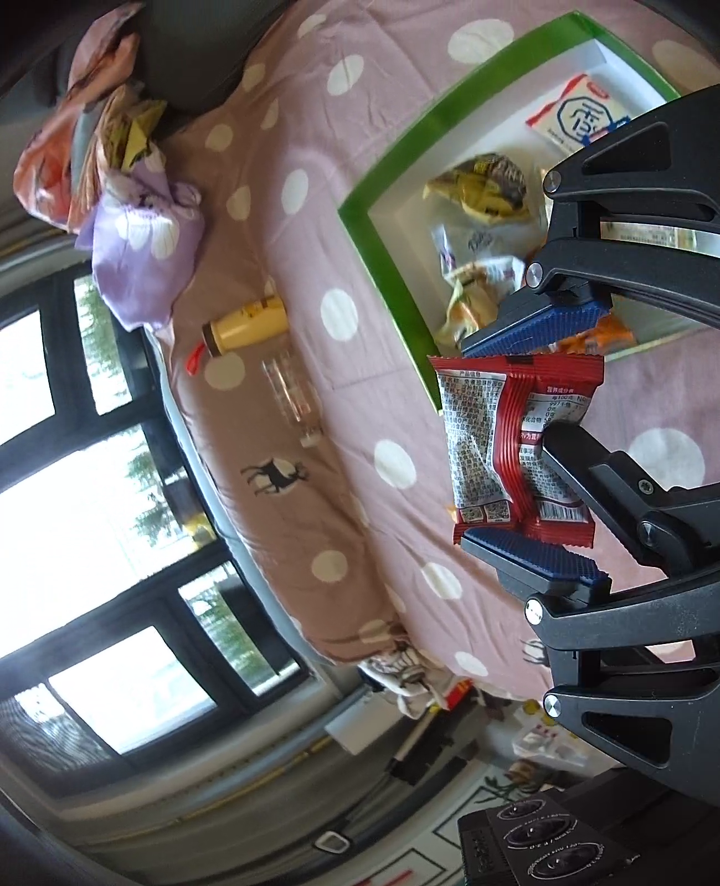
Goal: Organize snacks
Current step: 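Lower the red-and-white wrapper into the box and open the right gripper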
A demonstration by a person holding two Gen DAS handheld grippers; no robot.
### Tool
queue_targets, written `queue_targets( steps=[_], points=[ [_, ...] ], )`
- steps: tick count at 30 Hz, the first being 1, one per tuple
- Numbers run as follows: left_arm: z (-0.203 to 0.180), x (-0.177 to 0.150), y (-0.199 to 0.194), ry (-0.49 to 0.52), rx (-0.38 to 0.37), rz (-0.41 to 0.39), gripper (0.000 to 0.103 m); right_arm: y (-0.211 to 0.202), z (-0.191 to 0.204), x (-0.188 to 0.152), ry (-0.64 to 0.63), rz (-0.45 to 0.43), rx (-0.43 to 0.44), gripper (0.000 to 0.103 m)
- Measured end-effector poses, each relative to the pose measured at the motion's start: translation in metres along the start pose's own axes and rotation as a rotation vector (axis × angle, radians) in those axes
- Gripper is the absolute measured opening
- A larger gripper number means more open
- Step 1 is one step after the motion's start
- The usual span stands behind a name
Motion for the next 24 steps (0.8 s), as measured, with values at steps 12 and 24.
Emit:
queue_targets(
  steps=[12,24],
  points=[
    [-0.037,0.002,0.040,0.051,-0.099,0.089,0.052,-0.008,-0.054,0.008,0.120,0.001,-0.102,0.065],
    [-0.048,-0.002,0.077,0.028,-0.158,0.209,0.052,0.005,-0.092,0.005,0.213,0.074,-0.174,0.065]
  ],
)
Point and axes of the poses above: each gripper's, at about its wrist camera, not at the fingertips, and y roughly the way its jaws point, z to its left, x to its top, the point moved 1 cm from there along y, roughly the way its jaws point, and after that the axes turned 2 degrees about y, right-handed, at the moved point
